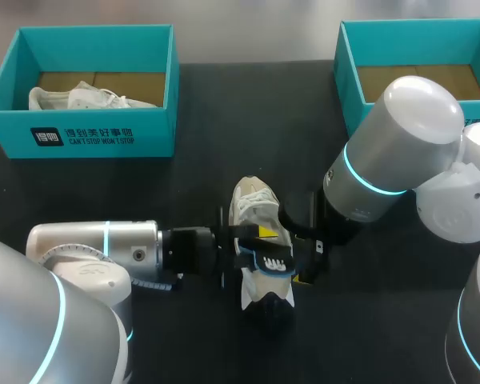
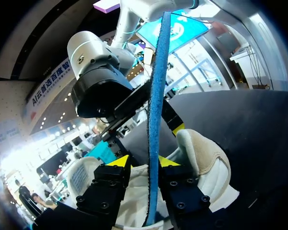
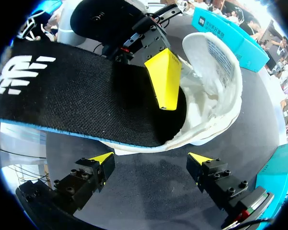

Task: Take the shoe out of the shoebox, open the shoe tongue, remove and reinsert the insole, then place the shoe into the shoebox

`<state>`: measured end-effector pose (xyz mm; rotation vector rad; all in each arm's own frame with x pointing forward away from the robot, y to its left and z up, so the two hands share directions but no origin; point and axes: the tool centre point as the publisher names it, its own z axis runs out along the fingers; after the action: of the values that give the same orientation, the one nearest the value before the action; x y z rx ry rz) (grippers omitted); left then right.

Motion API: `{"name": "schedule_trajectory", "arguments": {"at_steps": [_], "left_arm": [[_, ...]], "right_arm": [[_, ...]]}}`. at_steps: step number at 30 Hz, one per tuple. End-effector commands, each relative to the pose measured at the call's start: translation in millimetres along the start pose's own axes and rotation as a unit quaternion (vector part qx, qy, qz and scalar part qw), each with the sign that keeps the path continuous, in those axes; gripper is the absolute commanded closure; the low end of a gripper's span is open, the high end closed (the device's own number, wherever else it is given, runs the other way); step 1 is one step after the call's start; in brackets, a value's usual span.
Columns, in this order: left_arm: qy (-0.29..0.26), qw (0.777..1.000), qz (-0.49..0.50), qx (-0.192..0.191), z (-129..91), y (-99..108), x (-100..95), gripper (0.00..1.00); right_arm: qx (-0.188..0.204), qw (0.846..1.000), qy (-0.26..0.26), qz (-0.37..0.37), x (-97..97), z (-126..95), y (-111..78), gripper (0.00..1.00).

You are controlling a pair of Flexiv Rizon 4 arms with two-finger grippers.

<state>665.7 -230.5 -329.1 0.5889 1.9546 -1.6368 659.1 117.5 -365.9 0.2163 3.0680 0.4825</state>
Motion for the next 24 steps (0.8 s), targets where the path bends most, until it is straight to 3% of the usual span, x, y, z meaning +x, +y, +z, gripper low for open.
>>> {"name": "schedule_trajectory", "arguments": {"at_steps": [1, 7, 13, 16, 17, 18, 24], "left_arm": [[0.003, 1.000, 0.005, -0.008, -2, -8, -1.8, 0.66], [0.011, 1.000, 0.001, -0.016, -4, -17, -3.1, 0.61], [0.011, 1.000, -0.001, -0.007, -5, -25, -1.3, 0.63], [0.013, 1.000, -0.001, -0.008, -5, -26, -0.3, 0.71], [0.015, 1.000, 0.002, -0.012, -4, -26, 0.1, 0.81], [0.017, 1.000, 0.006, -0.014, -4, -25, 0.5, 1.00], [0.026, 0.999, 0.039, -0.008, -4, -18, 5.2, 1.00]], "right_arm": [[0.000, 1.000, -0.001, 0.000, 0.8, 1, 0.2, 0.00], [0.000, 1.000, -0.001, 0.000, 0.8, 1, 0.2, 0.00], [0.000, 1.000, -0.001, 0.000, 0.8, 1, 0.2, 0.00], [0.000, 1.000, -0.001, 0.000, 0.8, 1, 0.2, 0.00], [0.000, 1.000, -0.001, 0.000, 0.8, 1, 0.2, 0.00], [0.000, 1.000, -0.001, 0.000, 0.8, 1, 0.2, 0.00], [0.000, 1.000, -0.001, 0.000, 0.8, 1, 0.2, 0.00]]}}
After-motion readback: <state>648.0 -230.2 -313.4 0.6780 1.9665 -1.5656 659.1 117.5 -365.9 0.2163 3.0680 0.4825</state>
